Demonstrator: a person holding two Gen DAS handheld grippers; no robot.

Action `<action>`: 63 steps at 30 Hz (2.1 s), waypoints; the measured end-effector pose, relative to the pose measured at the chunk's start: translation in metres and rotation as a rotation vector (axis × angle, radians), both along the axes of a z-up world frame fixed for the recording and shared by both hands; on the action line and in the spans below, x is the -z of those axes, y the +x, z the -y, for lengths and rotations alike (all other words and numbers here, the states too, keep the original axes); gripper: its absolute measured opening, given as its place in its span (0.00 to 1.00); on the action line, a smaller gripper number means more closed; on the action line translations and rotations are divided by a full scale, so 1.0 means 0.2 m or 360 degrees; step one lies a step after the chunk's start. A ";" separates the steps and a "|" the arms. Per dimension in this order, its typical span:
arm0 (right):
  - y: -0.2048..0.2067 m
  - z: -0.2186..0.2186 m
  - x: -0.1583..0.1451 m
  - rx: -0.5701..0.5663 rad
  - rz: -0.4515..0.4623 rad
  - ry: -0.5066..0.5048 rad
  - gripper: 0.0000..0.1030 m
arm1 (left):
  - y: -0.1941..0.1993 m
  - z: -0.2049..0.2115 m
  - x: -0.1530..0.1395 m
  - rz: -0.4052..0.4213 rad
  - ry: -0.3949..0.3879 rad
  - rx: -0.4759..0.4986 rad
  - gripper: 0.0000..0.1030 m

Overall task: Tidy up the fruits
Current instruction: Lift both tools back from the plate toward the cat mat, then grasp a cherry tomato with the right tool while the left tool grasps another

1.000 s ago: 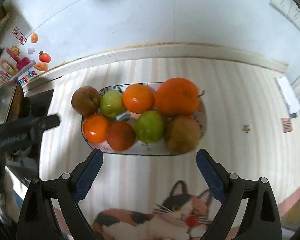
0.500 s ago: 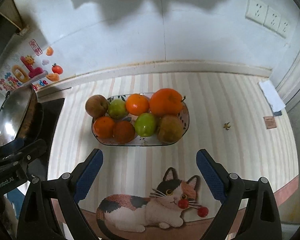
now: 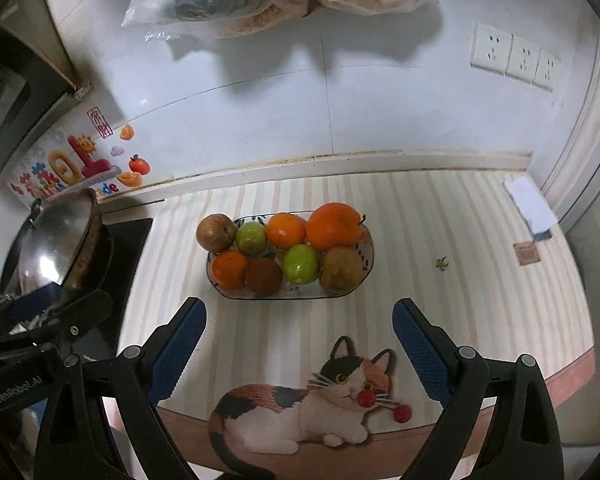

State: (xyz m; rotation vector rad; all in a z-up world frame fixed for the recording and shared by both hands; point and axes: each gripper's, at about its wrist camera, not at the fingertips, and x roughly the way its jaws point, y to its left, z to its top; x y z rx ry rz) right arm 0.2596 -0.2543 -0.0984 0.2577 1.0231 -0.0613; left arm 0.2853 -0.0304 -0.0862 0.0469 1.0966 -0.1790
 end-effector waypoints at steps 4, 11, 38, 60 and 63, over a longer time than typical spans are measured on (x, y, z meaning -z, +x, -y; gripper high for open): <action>-0.02 0.10 0.10 0.0046 -0.0080 0.0128 0.94 | 0.01 0.04 0.10 -0.0079 0.0003 0.0015 0.93; -0.11 0.33 0.53 0.0180 -0.0434 0.0279 0.94 | -0.02 0.23 0.47 -0.0338 0.0124 0.0155 0.93; -0.37 0.60 1.27 0.0361 -0.0747 0.0196 0.31 | -0.16 0.91 1.10 -0.0723 0.0376 0.0647 0.93; -0.49 0.84 1.20 0.0547 -0.0609 0.0274 0.31 | -0.27 1.44 1.28 -0.0743 0.0318 0.0933 0.30; -0.48 0.84 1.20 0.0544 -0.0605 0.0275 0.31 | -0.26 1.44 1.29 -0.0734 0.0315 0.0911 0.23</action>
